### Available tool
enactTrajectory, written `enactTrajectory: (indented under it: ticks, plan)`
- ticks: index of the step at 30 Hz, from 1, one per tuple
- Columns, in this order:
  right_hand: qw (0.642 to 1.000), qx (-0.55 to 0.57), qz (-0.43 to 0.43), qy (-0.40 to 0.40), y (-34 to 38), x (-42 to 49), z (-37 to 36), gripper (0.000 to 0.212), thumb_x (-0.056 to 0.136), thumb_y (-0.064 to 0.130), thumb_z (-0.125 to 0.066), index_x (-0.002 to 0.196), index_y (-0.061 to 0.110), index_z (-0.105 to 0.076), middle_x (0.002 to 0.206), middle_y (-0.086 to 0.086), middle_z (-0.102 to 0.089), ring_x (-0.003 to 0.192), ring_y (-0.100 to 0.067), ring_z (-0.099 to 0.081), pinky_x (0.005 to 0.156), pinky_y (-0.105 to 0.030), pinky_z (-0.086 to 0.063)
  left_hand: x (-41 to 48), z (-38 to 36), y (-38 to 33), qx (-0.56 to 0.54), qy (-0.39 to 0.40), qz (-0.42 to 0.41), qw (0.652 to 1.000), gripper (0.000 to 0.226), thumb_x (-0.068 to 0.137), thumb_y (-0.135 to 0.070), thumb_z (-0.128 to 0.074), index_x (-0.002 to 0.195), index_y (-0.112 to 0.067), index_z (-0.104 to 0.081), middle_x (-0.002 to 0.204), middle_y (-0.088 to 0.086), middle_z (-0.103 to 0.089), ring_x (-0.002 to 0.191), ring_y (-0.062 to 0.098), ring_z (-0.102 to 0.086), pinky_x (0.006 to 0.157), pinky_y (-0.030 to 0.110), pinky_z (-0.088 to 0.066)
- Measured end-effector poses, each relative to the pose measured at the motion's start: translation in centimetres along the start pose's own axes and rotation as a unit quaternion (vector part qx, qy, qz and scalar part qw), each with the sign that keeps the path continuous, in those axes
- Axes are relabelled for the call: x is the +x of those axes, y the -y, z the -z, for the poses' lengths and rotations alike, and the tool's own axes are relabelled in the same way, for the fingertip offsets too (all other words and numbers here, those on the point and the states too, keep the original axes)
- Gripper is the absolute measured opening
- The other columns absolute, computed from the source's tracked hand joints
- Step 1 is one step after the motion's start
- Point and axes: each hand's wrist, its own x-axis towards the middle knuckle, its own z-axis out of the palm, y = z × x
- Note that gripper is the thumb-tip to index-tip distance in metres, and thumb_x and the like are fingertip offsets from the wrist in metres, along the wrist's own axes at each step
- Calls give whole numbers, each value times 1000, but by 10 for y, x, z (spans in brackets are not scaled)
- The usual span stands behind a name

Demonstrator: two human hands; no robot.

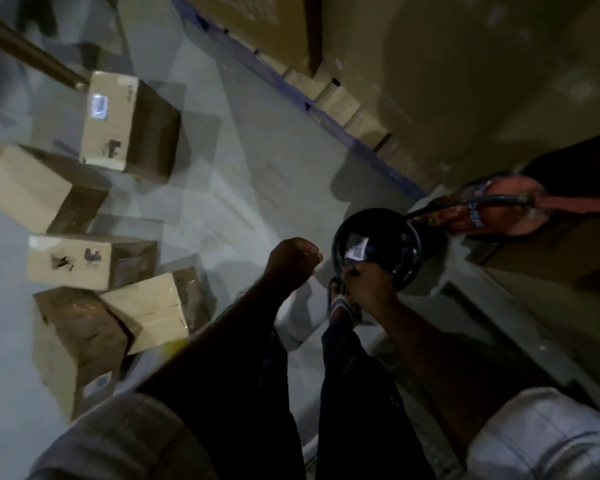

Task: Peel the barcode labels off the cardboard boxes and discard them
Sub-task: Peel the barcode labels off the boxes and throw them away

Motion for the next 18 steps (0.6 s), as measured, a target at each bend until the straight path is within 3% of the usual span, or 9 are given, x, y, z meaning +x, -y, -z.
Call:
enactTrajectory:
  ticks: [5, 9, 13, 15, 18]
  plan:
    - [992, -28, 109, 60, 113, -14, -33, 20, 94, 22, -54, 89, 15, -71, 107, -10, -71, 104, -28, -63, 82, -26, -39, -20, 86, 51, -76, -52, 39, 995, 19, 89, -13, -62, 102, -3, -71, 104, 19, -73, 98, 33, -70, 87, 42, -58]
    - [976, -65, 196, 63, 207, -31, -81, 27, 94, 29, -55, 90, 8, -72, 99, -11, -72, 95, -29, -64, 80, -27, -44, -41, 169, 115, -152, -113, 73, 979, 22, 91, -19, -59, 103, -6, -71, 105, 16, -73, 100, 32, -70, 87, 42, -58]
    - [960, -104, 248, 82, 287, -57, -148, 29, 93, 31, -58, 90, 7, -72, 90, -13, -72, 88, -29, -65, 82, -32, -51, -70, 246, 199, -198, -152, 95, 964, 25, 88, -20, -59, 91, 2, -71, 96, 24, -72, 91, 36, -70, 84, 46, -57]
    - [951, -132, 257, 108, 321, -70, -190, 32, 92, 35, -59, 87, 6, -71, 86, -13, -72, 85, -29, -65, 82, -37, -53, -83, 282, 249, -243, -165, 119, 948, 23, 84, -24, -59, 83, -3, -70, 86, 21, -70, 84, 37, -68, 83, 50, -56]
    - [926, -204, 285, 138, 369, -92, -259, 34, 92, 37, -57, 87, 7, -70, 89, -10, -71, 86, -25, -64, 76, -30, -50, -97, 330, 327, -314, -184, 159, 918, 24, 93, -25, -53, 100, -8, -68, 92, 11, -69, 84, 30, -67, 83, 45, -59]
